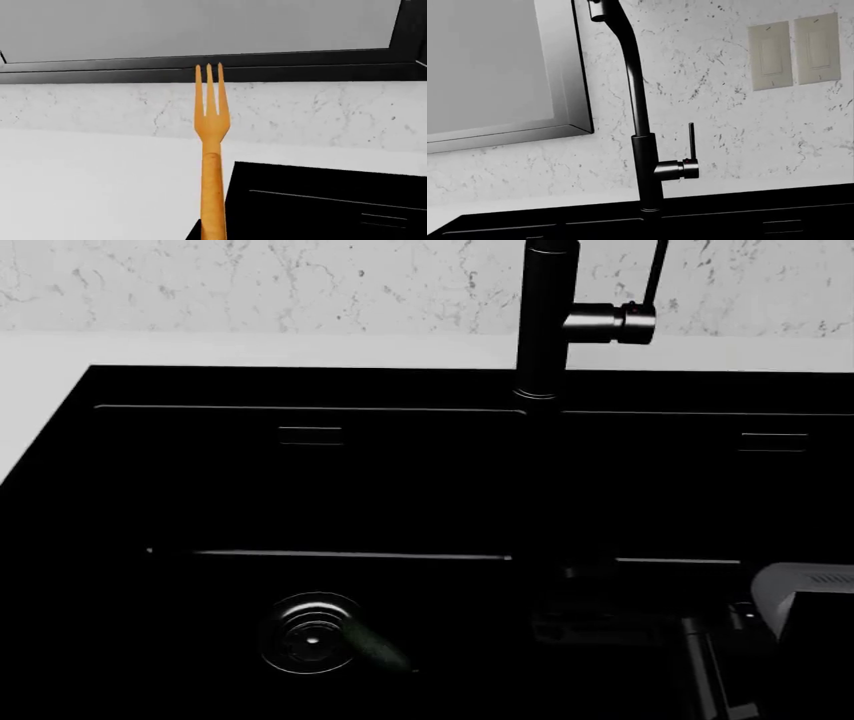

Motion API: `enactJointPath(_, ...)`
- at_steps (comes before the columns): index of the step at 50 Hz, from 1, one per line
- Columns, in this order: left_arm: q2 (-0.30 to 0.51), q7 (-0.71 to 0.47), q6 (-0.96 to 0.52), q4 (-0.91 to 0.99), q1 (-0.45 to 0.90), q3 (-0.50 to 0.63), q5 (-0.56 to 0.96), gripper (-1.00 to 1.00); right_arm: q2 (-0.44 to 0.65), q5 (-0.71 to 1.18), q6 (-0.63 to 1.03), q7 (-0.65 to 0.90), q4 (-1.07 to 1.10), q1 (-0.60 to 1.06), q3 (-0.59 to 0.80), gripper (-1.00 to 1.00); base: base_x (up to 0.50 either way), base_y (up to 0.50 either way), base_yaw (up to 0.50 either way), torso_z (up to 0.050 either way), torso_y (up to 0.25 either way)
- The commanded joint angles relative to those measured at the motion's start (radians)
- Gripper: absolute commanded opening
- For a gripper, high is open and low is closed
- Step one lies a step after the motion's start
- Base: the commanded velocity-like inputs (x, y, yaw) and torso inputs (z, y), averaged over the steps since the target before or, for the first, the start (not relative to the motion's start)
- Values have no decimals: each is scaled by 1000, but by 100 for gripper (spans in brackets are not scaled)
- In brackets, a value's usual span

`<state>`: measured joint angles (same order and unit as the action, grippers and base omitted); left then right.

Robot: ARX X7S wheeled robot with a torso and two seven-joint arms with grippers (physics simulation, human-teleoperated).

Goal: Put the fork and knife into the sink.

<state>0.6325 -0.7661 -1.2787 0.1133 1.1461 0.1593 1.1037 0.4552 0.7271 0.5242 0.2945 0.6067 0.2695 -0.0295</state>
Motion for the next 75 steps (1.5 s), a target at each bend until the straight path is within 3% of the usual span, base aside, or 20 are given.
enactJointPath(1,-57,130,6,-62,47,160,-30,-100,4,3,-4,2,2,-5,-3,100,0,0,0,0,0)
enactJointPath(8,-87,209,14,-115,84,242,-60,-100,1,2,-16,-6,-9,-9,-2,100,0,0,0,0,0)
enactJointPath(18,-121,408,-2,-170,146,464,-125,-100,3,5,-20,-7,-12,-9,-3,100,0,0,0,0,0)
enactJointPath(44,-132,656,-30,-238,97,890,-253,-100,7,8,-38,-10,-16,-23,-6,100,0,0,0,0,0)
enactJointPath(75,-372,902,314,-753,-59,1045,-395,-100,10,9,-55,-13,-23,-39,-4,100,0,0,0,0,0)
